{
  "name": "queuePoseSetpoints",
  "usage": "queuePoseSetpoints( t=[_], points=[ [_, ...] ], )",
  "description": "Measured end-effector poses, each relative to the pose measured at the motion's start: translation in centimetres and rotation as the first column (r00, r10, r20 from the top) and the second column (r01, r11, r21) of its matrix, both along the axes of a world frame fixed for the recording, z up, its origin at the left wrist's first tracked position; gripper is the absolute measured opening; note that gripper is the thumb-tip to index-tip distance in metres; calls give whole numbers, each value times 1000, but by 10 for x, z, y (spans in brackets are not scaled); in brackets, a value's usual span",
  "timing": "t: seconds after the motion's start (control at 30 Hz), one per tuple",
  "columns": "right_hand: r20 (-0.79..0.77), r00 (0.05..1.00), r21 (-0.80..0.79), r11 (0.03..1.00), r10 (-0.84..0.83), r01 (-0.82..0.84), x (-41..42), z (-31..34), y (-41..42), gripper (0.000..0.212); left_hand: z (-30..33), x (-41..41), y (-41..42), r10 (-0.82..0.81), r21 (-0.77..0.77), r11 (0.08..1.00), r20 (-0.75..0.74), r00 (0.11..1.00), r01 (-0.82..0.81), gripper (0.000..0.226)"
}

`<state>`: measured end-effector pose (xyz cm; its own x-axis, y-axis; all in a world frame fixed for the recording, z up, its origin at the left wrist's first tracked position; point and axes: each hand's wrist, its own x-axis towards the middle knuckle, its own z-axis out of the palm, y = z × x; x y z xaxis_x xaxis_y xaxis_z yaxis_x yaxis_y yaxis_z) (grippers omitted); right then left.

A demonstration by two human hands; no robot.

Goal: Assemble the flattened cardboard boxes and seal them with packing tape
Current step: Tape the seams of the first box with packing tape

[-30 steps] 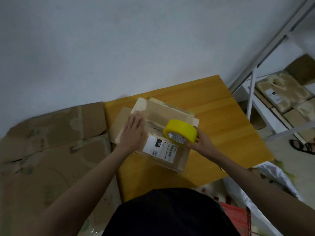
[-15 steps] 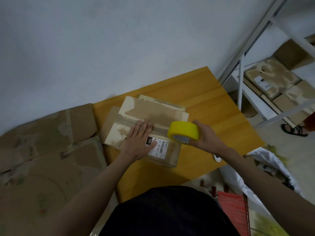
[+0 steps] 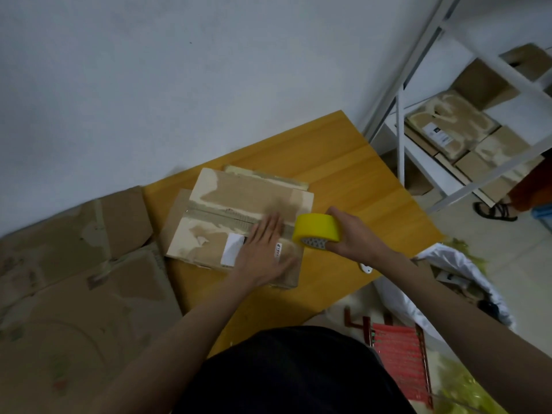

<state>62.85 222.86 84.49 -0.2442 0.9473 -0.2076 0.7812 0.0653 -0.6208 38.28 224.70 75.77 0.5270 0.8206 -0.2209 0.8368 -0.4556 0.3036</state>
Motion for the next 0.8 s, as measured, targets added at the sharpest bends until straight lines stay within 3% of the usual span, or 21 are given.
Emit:
queuePoseSetpoints(
  t=[0.2, 0.63, 0.8],
  points=[
    [12, 1000, 22, 1000, 12, -12, 1, 0, 3, 46, -6, 35, -5, 81, -17, 996, -93, 992, -83, 133],
    [-35, 997, 25, 997, 75, -74, 1, 5, 18, 50, -8, 27, 13, 68, 4, 998, -73, 995, -67, 123],
    [35, 999, -42, 999, 3, -1, 49, -8, -4, 48, -12, 28, 13, 43, 91, 995, -122, 992, -32, 120]
  ],
)
